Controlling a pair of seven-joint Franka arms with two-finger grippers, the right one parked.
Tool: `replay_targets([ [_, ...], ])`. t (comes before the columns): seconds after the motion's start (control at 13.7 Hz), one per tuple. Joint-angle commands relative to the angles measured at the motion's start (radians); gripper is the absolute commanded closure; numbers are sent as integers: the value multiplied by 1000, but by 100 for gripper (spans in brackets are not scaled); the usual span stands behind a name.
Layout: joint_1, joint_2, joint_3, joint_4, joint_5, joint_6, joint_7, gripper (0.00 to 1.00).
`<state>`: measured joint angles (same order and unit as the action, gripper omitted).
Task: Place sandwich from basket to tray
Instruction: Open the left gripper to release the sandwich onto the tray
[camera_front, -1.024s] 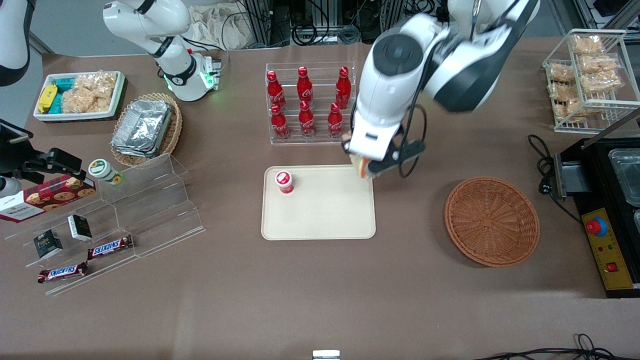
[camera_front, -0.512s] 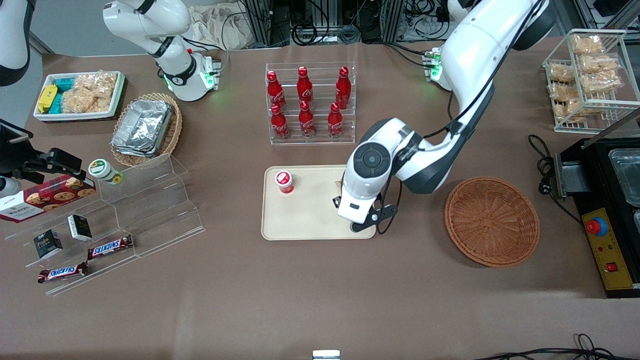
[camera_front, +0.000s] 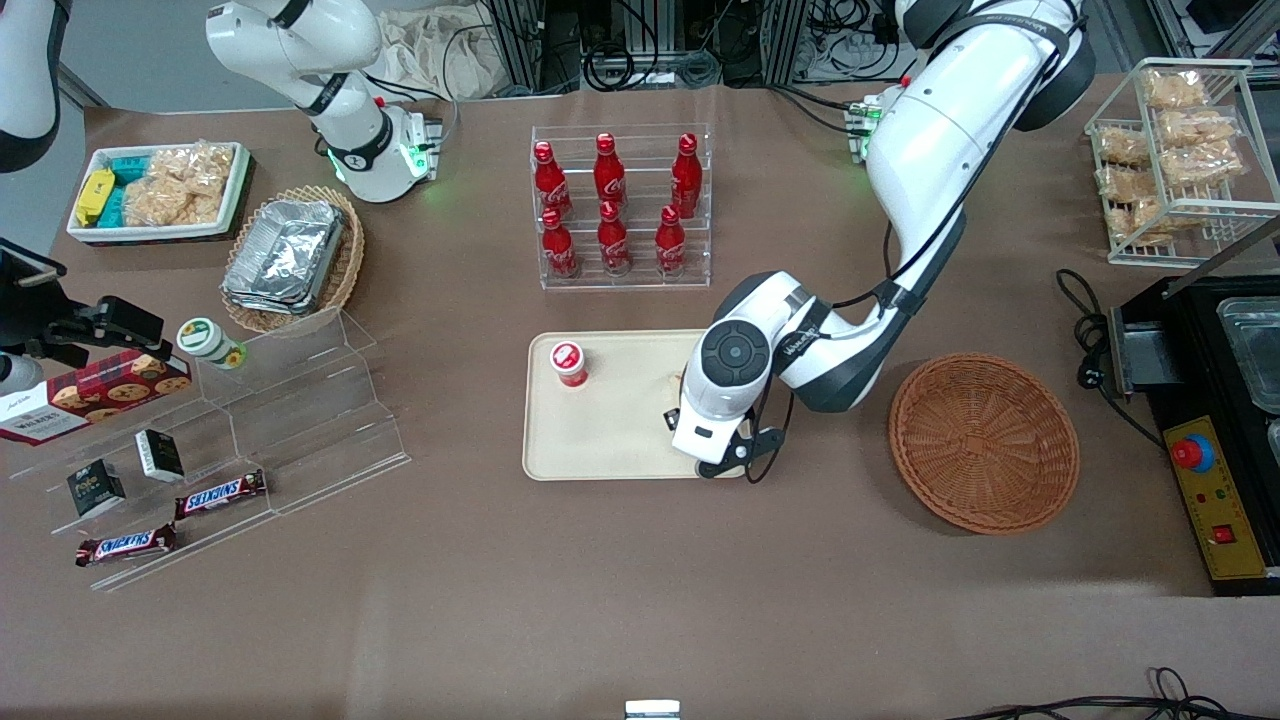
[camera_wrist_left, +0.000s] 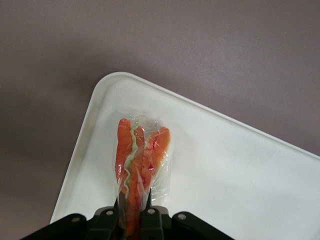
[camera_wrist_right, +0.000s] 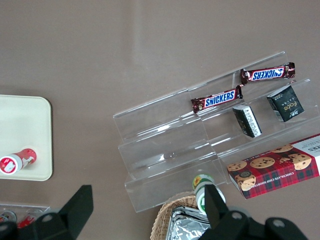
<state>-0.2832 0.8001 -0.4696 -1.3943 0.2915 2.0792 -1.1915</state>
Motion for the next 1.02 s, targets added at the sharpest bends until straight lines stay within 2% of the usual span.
replay_targets([
  [0.0,-7,27,-3,26,25,18,-19,78],
  [0.07,-7,24,-3,23,25,18,-19,60],
  [0.15,-5,16,-3,23,25,16,-23,33],
  [0.22,-7,10,-3,26,25,13,-49,0],
  [0.37,5,-60,-1,23,26,-13,-115,0],
  [0.66,70,-267,-3,24,12,-197,-140,0],
  [0.95,179,-407,-7,21,2,-307,-114,0],
])
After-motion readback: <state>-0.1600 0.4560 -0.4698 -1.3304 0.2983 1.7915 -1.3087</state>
